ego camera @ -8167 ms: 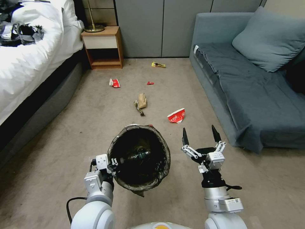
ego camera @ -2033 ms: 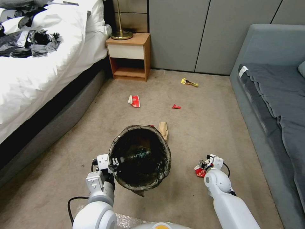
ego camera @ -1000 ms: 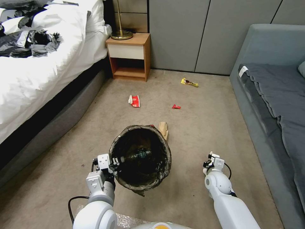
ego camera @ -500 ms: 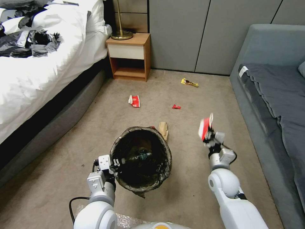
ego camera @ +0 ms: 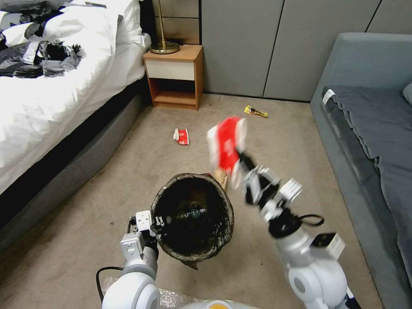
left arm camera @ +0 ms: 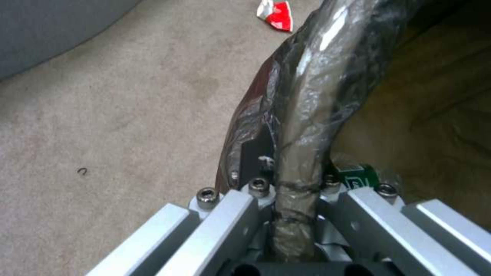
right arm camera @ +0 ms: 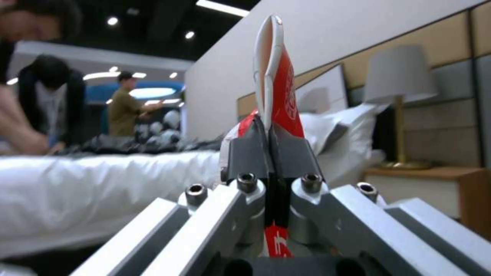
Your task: Pick up the trash bin, then pick up the garbage from the floor and place it into the trash bin.
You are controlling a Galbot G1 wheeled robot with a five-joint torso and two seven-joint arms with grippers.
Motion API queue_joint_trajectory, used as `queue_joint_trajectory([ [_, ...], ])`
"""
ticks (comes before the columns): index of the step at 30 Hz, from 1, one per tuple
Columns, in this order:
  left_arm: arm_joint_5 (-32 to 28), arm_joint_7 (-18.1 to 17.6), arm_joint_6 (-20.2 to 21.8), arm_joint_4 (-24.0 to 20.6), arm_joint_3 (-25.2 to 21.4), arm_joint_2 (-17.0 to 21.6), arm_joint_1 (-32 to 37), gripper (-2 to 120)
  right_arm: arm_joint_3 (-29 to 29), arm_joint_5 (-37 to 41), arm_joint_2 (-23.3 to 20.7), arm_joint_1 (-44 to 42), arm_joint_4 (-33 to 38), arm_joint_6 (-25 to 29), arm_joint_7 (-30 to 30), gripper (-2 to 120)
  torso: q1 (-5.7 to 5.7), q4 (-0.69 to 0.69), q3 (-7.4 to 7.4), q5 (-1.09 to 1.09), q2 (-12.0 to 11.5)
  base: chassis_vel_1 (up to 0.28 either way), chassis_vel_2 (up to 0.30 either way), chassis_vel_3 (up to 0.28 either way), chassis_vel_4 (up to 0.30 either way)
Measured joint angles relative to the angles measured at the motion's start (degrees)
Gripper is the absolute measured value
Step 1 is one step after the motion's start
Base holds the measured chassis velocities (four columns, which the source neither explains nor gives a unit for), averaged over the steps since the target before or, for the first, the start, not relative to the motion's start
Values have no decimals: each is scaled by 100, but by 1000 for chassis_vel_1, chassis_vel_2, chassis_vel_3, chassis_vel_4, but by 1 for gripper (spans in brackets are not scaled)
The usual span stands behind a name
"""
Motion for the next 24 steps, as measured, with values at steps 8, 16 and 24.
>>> queue_joint_trajectory([
  [8, -44, 1, 43, 0, 1, 15, -42, 0, -139, -68, -390, -90, -536, -8, -340, 0, 0, -1, 0, 0, 0, 0, 0, 0, 0],
  [16, -57, 1, 64, -21, 10, 21, -49, 0, -102, -94, -274, 44, -1101, 88, -359, 0, 0, -1, 0, 0, 0, 0, 0, 0, 0],
  [24, -75, 2, 89, -88, 6, 23, -63, 0, -76, -317, -151, 76, -1521, 173, -419, 7, 0, -1, 0, 0, 0, 0, 0, 0, 0],
])
